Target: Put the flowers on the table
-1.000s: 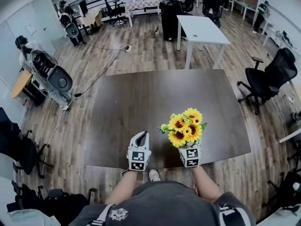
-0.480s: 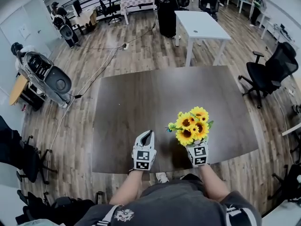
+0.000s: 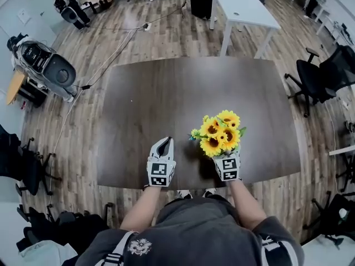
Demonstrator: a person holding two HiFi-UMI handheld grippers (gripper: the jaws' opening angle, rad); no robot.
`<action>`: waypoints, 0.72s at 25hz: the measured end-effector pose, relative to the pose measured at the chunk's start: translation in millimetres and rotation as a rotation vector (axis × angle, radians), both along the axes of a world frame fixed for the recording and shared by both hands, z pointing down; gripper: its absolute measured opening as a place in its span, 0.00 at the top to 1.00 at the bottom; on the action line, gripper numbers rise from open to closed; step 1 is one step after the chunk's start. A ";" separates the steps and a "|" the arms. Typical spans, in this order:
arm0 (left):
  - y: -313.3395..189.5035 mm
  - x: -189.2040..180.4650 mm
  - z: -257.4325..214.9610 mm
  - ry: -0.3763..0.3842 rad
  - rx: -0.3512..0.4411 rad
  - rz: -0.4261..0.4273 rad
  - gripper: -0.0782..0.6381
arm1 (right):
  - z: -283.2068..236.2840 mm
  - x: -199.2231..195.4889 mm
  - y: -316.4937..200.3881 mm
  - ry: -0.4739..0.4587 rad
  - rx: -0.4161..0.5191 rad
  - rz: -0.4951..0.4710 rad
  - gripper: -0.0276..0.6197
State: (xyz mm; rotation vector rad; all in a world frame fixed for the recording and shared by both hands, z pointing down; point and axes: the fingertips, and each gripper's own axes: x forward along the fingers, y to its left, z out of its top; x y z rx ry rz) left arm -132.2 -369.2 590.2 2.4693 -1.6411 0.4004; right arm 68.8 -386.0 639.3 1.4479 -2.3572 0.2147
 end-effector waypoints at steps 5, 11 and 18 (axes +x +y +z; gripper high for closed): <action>-0.6 0.0 25.5 0.018 -0.064 -0.043 0.88 | 29.5 1.1 -3.9 0.011 -0.055 -0.016 0.08; 2.8 4.7 43.2 0.020 -0.101 -0.058 0.88 | 59.7 2.9 -10.4 0.028 -0.111 -0.050 0.08; 1.0 12.2 56.6 -0.009 -0.114 -0.064 0.88 | 84.4 5.4 -15.5 0.035 -0.193 -0.071 0.08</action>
